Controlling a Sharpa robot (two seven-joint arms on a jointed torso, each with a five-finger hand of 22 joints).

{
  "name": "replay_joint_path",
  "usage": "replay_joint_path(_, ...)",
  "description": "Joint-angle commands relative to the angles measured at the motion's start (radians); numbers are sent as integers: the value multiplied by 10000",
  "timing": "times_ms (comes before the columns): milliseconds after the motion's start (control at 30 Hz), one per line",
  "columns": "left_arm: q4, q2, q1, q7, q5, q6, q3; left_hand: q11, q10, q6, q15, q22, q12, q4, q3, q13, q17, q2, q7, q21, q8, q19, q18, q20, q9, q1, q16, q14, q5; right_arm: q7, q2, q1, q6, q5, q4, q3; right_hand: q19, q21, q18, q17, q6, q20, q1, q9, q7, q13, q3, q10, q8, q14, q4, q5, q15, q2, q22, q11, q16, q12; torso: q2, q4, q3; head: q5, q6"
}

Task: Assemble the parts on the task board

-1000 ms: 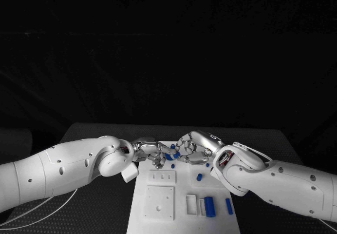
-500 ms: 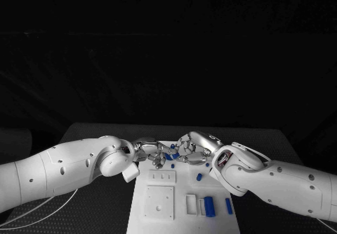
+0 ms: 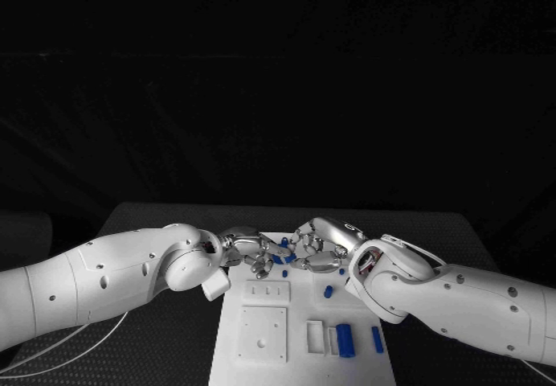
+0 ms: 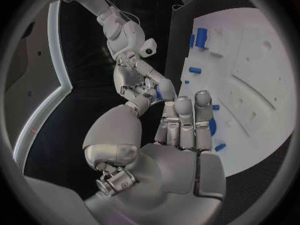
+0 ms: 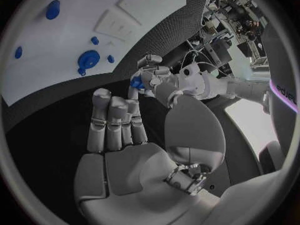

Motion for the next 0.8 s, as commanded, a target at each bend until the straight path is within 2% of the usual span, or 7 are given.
replay_joint_path(33, 14, 15, 11, -29, -148, 63, 5, -70, -17, 87, -72, 152, 35, -111, -7, -14, -18, -7, 11, 3, 77, 61, 95, -1151, -17, 129, 32, -1, -36, -101, 7, -7, 143, -71, 9, 1, 66, 33, 137, -2, 499, -37, -143, 884, 181, 12, 51, 51, 474, 43, 33, 73, -32, 16, 163, 5, -3, -7, 2, 0, 1, 5, 2)
replay_joint_path(233, 5, 18, 11, -98, -149, 112, 5, -73, -19, 81, -76, 151, 39, -221, -32, -27, -26, -65, 7, 2, 136, 67, 81, -1153, -47, 225, 30, -1, -40, -120, 4, -7, 131, -74, 14, 1, 70, 34, 137, -2, 498, -42, -168, 906, 179, 17, 60, 57, 476, 49, 36, 113, -33, 6, 161, 3, -6, -12, 0, 1, 0, 1, -5)
replay_joint_path(433, 5, 58, 11, -142, -149, 92, 6, -63, -23, 41, -67, 139, 40, -159, -117, -46, -39, -229, 17, -14, 180, 79, 60, -1150, -96, 130, 24, -1, -45, -120, 34, -7, 157, -73, 39, 1, 75, 36, 137, -2, 501, -46, -206, 931, 177, 23, 63, 65, 479, 56, 47, 150, -34, -10, 161, 1, -8, -18, 1, -1, -1, 3, -1)
replay_joint_path(800, -42, 150, 11, -358, -154, 52, 5, -50, -21, -62, -56, 117, 48, 281, -233, -87, -65, -576, 32, -64, 267, 105, 57, -1178, -232, -252, 20, 9, -52, -171, 58, -7, 138, -119, 64, 2, 84, 43, 137, 0, 505, -51, -251, 962, 173, 32, 68, 76, 478, 66, 59, 206, -37, -24, 162, -2, -9, -24, 2, 0, -3, -4, -9)
